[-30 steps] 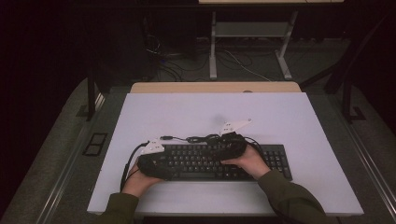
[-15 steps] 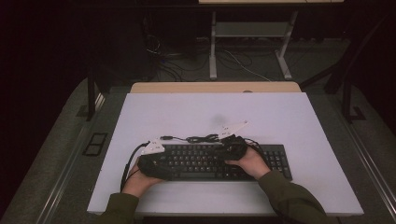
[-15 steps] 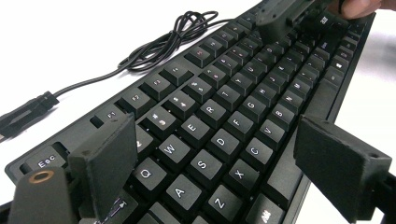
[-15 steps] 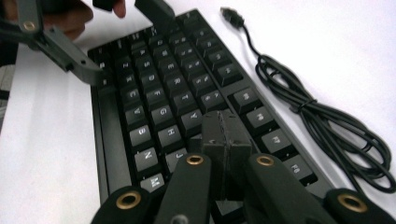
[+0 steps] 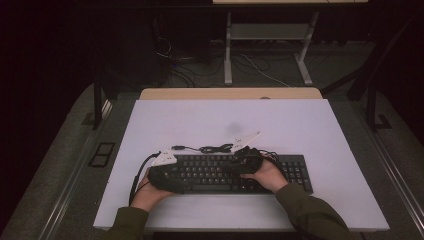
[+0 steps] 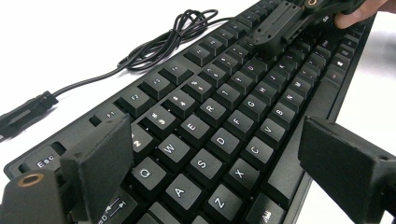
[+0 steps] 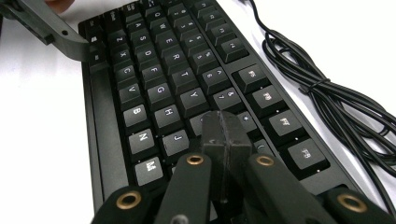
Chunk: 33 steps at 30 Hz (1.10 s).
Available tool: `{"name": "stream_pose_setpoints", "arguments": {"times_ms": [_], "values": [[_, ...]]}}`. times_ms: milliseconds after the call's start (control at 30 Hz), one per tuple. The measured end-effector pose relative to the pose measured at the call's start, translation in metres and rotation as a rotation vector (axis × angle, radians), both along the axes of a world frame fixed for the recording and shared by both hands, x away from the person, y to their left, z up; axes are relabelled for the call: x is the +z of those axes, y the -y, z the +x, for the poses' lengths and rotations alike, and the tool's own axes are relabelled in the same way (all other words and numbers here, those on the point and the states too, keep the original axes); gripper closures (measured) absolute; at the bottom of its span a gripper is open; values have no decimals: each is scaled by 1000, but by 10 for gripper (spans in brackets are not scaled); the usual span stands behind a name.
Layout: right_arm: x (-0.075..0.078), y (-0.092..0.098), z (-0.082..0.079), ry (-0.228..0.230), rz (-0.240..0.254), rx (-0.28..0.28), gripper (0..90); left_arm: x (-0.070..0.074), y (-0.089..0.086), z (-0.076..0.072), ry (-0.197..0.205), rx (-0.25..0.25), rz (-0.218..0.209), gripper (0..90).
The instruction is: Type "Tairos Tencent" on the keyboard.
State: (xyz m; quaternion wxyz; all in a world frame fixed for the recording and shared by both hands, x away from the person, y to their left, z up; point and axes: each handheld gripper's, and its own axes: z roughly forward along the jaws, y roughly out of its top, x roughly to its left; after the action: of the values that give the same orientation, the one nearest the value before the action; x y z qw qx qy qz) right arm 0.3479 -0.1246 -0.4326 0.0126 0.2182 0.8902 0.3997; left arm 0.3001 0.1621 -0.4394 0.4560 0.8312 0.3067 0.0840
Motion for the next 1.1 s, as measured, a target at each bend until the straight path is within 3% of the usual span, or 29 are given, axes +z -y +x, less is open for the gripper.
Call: {"name": "stream_pose_setpoints", "arguments": {"times_ms": [100,667,900,1100], "values": [[-1,-1,0,0,-17,0,893,-1,1,0,-3,2,-2,95],[-1,-1,0,3,-10,3,893,-2,1,0,-5,-2,12,95],[2,0,-1,9,15,7,891,-1,1,0,-4,-1,11,95],[5,1,-1,8,44,0,781,-2,1,0,-3,-1,10,97]]}}
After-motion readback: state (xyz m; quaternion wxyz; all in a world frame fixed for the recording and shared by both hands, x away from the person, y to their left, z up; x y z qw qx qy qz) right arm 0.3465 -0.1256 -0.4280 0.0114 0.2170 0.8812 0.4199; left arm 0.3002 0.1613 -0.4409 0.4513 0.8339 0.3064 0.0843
